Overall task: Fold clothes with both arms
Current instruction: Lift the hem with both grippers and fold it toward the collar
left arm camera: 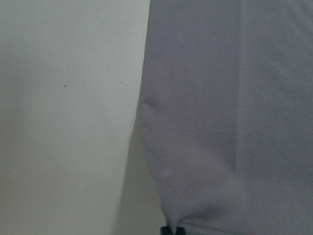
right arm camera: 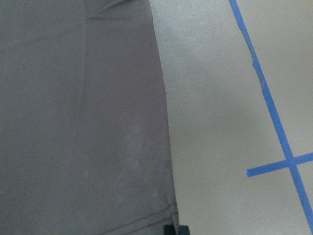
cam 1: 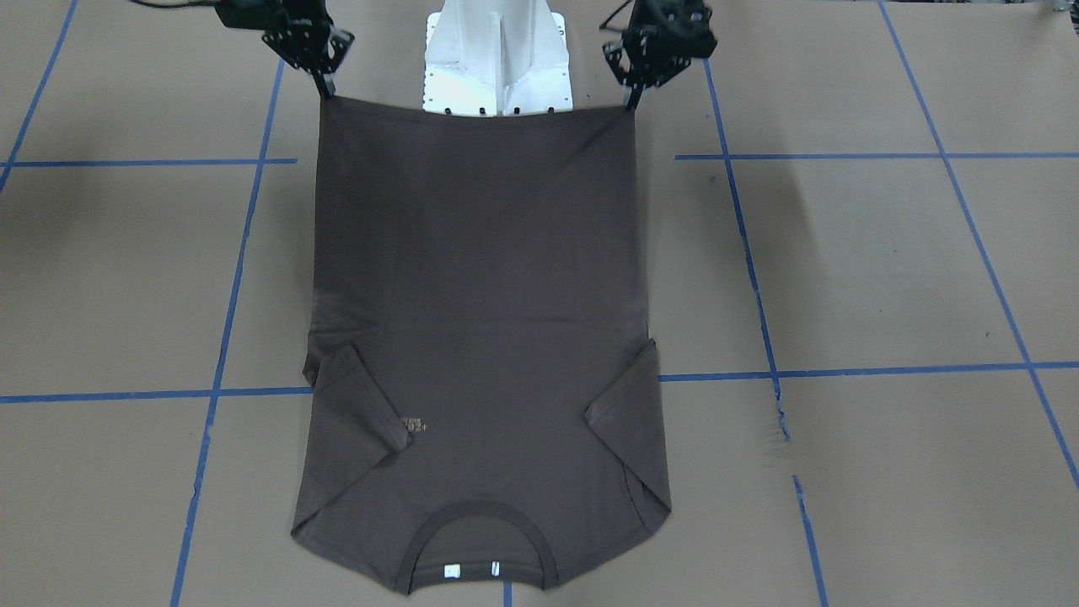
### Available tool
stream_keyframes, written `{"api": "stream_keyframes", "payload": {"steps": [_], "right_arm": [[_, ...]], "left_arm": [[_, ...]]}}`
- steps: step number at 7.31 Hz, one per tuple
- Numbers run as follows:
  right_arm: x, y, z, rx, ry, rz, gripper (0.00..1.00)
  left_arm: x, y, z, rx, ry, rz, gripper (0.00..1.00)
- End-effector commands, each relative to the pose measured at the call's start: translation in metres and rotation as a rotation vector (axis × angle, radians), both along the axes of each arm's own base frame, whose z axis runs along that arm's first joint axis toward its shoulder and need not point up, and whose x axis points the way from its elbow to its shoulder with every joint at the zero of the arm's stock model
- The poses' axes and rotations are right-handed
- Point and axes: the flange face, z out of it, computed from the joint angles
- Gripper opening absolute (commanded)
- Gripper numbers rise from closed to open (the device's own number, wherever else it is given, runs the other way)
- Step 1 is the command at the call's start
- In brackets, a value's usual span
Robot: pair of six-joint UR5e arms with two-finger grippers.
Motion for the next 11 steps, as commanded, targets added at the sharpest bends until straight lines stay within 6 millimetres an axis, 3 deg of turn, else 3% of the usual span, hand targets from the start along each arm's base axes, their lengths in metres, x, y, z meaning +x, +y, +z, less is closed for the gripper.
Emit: {"api": "stream_keyframes", "payload": {"steps": [1,2,4,5,7,8,10,11], "right_arm": [[0.044,-0.007,-0.034,-0.035,-0.027,-0.009,0.0],[0.051,-0.031,-0.044,-0.03,-0.039,0.003,0.0],[0.034,-0.101,-0.067,-0.032,-0.018,0.1,0.0],[0.022,-0.145,-0.081,-0.002,-0.005,0.126,0.0],[0.006,-0.239,-0.074,-0.013,0.079,0.18,0.0],[-0.002,-0.283,-0.065,-0.008,0.112,0.209,0.0],[-0.032,-0.349,-0.029,0.011,0.092,0.244,0.0],[-0.047,-0.378,-0.02,0.015,0.111,0.241,0.0]], "left_arm": [[-0.045,-0.001,-0.04,-0.003,0.023,0.04,0.0],[-0.046,-0.028,-0.05,0.095,0.023,0.042,0.0],[-0.038,-0.122,-0.057,0.191,-0.047,-0.004,0.0],[-0.037,-0.164,-0.049,0.224,-0.101,-0.015,0.0],[-0.03,-0.23,-0.03,0.261,-0.144,-0.061,0.0],[-0.012,-0.257,-0.021,0.258,-0.152,-0.077,0.0],[0.012,-0.315,0.007,0.267,-0.161,-0.114,0.0],[0.028,-0.348,0.021,0.283,-0.167,-0.123,0.0]]}}
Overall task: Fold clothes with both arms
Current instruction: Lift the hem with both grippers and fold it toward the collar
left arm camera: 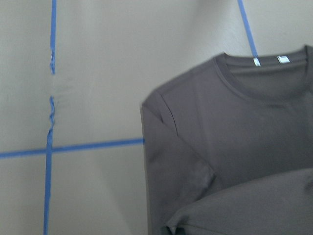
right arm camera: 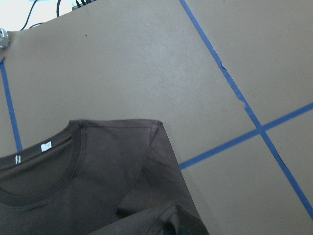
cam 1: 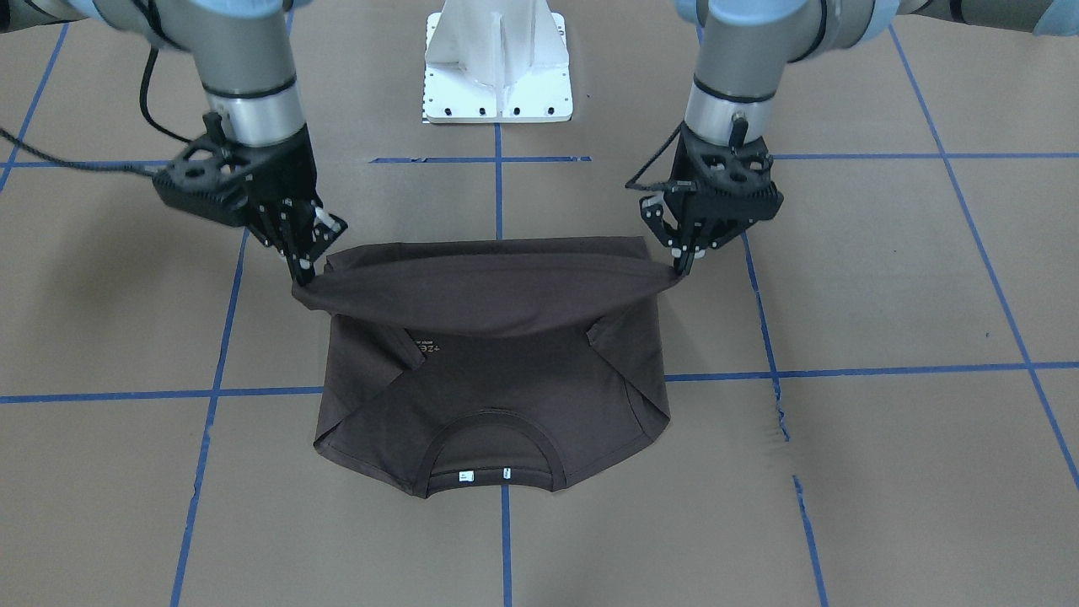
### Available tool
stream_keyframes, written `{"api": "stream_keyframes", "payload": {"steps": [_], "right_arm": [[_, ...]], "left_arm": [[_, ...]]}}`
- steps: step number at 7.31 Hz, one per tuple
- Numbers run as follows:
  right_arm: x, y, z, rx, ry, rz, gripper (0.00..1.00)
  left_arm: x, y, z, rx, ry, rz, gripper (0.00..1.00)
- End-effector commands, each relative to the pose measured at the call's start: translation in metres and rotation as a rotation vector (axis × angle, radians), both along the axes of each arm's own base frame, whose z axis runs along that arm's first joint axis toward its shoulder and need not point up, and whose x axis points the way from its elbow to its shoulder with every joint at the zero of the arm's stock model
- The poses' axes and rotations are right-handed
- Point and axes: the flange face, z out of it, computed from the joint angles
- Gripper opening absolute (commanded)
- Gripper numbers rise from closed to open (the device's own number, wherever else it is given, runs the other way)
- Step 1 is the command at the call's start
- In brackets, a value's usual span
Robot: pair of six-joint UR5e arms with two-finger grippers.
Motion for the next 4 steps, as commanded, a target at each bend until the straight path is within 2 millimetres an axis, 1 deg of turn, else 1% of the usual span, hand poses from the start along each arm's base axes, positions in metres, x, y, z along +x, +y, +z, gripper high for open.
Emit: {"api": "stream_keyframes", "payload": {"steps": [1,2,3,4], "right_arm": [[-0.039,-0.071,0.027,0.008,0.017,0.013,0.0],[-0.057,-0.09,0.056,0.022,0.007,0.014,0.0],[-0.07,-0.101,0.08,0.033,-0.002,0.013,0.0],[-0.076,-0.101,0.084,0.038,-0.004,0.007,0.0]], "left_arm": [[0.035,-0.066,0.039,0.027,0.0,-0.024,0.0],[0.051,-0.084,0.054,0.034,0.003,-0.025,0.0],[0.069,-0.099,0.068,0.032,0.003,-0.024,0.0],[0.079,-0.11,0.084,0.029,-0.003,-0.026,0.0]]}}
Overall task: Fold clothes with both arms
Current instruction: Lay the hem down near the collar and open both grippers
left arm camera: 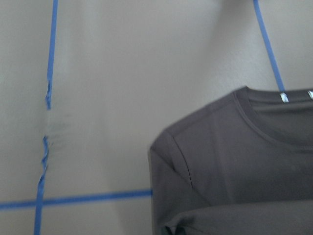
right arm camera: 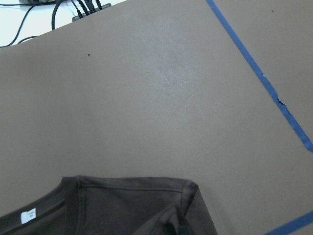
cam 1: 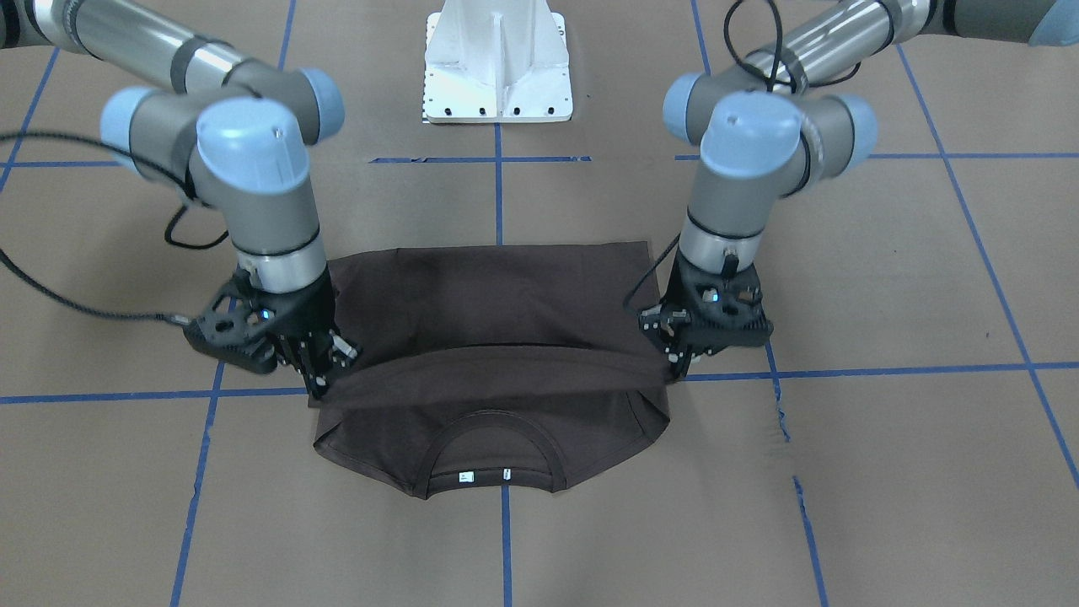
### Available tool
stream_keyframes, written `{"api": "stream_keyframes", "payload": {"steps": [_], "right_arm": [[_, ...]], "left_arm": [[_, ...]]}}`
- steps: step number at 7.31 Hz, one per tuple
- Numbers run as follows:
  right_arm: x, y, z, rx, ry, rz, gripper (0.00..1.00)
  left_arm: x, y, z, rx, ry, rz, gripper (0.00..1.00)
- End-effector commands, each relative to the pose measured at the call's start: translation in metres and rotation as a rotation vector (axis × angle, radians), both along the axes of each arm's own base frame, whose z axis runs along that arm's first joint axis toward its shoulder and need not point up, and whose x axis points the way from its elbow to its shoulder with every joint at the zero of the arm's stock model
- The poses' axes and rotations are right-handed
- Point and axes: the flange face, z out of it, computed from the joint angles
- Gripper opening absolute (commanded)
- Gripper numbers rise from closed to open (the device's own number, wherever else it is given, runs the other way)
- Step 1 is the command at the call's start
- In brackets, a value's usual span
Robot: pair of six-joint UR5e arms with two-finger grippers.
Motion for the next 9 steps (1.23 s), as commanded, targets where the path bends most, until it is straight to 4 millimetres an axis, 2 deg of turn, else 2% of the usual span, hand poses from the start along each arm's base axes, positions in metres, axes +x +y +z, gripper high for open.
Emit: {"api": "stream_keyframes", "payload": {"steps": [1,3,5,6,7,8,9], "right_arm": [[-0.021,0.0,0.021,0.008,0.001,-0.018,0.0],[-0.031,0.003,0.04,-0.013,0.029,-0.03,0.0],[-0.029,0.002,0.046,0.003,0.049,-0.054,0.0],[-0.029,0.002,0.044,0.056,0.076,-0.114,0.99],[-0.018,-0.004,0.039,0.084,0.078,-0.137,1.0],[-0.005,-0.012,0.041,0.107,0.096,-0.159,1.0],[0.008,-0.015,0.046,0.131,0.098,-0.225,1.0]], "left_arm": [[0.022,-0.021,0.034,-0.006,-0.01,-0.002,0.0],[0.031,-0.019,0.043,-0.016,-0.021,0.009,0.0],[0.031,-0.018,0.042,-0.013,-0.02,0.01,0.0],[0.027,-0.016,0.043,0.026,-0.025,0.037,0.9],[0.016,-0.007,0.035,0.095,-0.013,0.072,1.0],[-0.004,0.012,0.042,0.11,0.004,0.076,1.0],[-0.015,0.027,0.038,0.121,0.022,0.088,1.0]]}}
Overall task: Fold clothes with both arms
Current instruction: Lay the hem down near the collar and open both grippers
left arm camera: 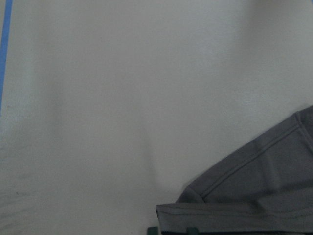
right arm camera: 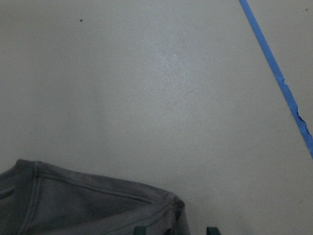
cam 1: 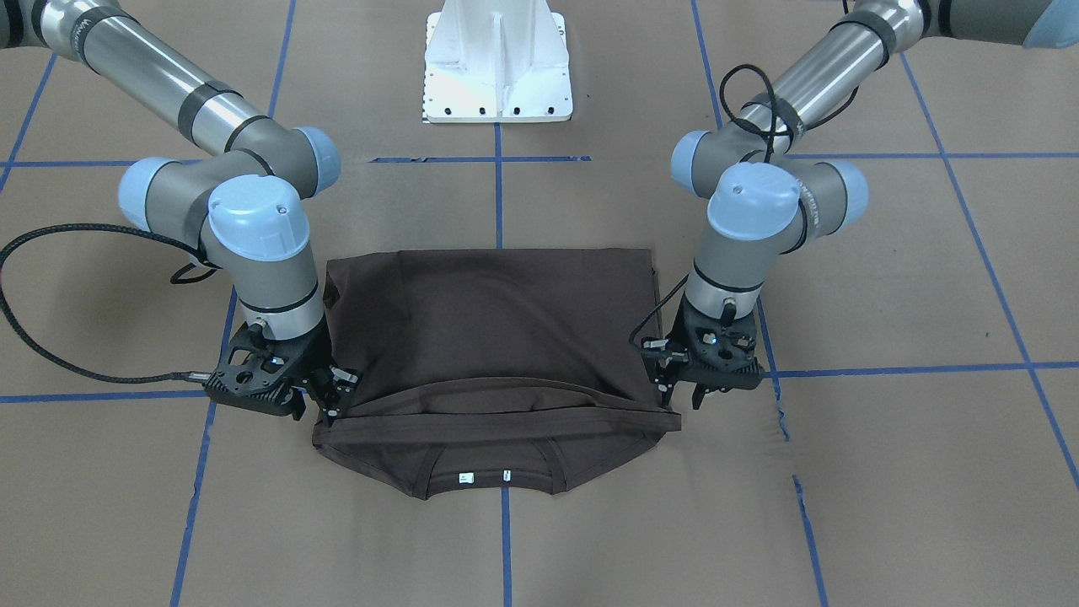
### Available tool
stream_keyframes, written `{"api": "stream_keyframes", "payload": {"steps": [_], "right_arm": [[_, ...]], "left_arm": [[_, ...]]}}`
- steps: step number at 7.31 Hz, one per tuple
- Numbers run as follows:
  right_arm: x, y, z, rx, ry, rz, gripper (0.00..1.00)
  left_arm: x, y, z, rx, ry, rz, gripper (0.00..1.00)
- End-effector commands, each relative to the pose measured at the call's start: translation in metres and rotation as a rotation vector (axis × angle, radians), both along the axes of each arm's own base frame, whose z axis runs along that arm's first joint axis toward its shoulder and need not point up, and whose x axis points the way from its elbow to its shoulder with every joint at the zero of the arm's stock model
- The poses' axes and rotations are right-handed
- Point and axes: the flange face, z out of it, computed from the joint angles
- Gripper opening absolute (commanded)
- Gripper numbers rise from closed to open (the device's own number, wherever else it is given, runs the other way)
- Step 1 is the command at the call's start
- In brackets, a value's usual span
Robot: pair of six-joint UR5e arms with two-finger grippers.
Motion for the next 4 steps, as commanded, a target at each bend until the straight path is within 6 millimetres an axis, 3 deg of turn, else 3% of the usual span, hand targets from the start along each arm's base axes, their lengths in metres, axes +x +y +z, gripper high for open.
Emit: {"api": "stream_keyframes", "payload": {"steps": [1,2,3,4], "right_arm": [[0.029,-0.001,0.011,0.033,0.003,-0.085,1.0],[0.036,0.007,0.006,0.047,-0.01,-0.086,1.0],[0.039,0.012,0.004,0.054,-0.016,-0.088,1.0],[0.041,0.012,0.004,0.054,-0.017,-0.085,1.0]], "left_arm": [[-0.026,0.037,0.004,0.015,0.042,0.035,1.0],[-0.031,0.066,0.01,0.012,0.06,0.06,1.0],[-0.029,0.109,0.02,-0.056,0.101,0.058,1.0],[-0.015,0.147,0.02,-0.141,0.157,0.045,0.81]]}}
